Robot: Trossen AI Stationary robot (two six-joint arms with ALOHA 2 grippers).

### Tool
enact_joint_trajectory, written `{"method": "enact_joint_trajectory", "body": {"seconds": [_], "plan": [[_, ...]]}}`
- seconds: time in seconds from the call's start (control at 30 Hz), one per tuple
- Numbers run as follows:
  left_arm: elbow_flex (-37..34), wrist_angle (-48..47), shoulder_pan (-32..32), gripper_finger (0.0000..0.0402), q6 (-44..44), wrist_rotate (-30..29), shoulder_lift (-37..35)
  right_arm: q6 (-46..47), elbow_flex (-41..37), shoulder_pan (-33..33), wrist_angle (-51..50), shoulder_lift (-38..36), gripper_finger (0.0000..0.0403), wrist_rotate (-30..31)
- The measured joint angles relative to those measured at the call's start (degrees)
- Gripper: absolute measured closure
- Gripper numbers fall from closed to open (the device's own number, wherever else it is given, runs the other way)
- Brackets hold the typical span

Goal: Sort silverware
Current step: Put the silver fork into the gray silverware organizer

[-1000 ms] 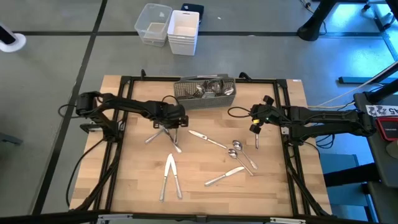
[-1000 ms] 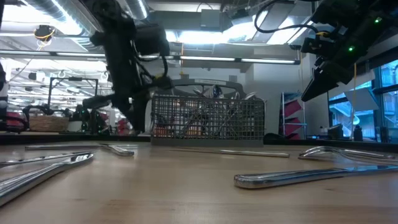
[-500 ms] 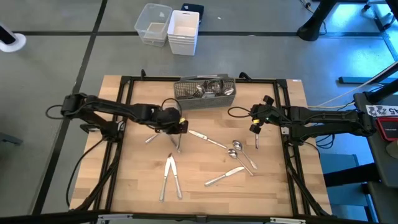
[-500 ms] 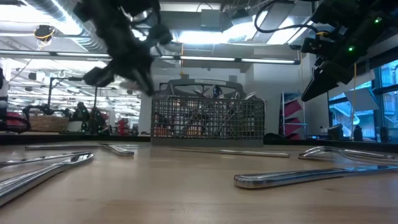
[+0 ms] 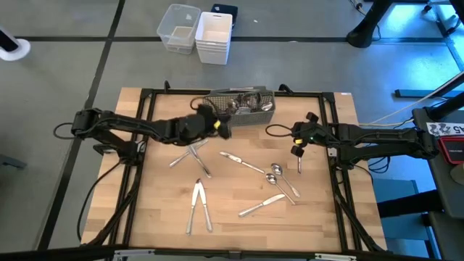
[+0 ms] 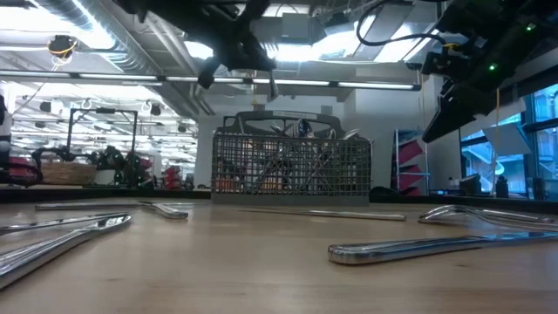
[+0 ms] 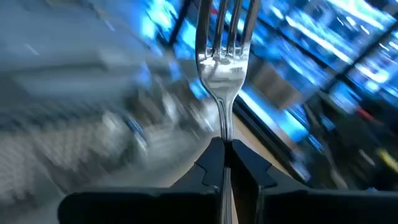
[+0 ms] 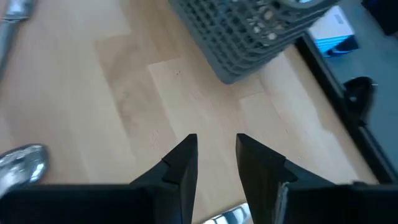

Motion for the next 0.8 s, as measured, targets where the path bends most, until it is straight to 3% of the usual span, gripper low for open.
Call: {"method": "enact_joint_trajectory", "body": {"seconds": [0.23, 0.5, 0.8], "plan": [[0.02, 1.80, 6.35, 0.0393, 5.83, -9.60, 1.54, 0.22, 0.00, 0.00, 0.02, 0.00, 0.0292, -3.18], [0.02, 12.36, 11.82, 0.0389, 10.75, -9.73, 8.74, 0.22, 0.00, 0.00, 0.08, 0.00, 0.0292, -3.21], [-0.02, 11.48, 10.74, 0.0378, 13.15, -8.50, 13.78, 0.24, 0.00, 0.00, -0.02, 0.00, 0.0292, -6.57]]}}
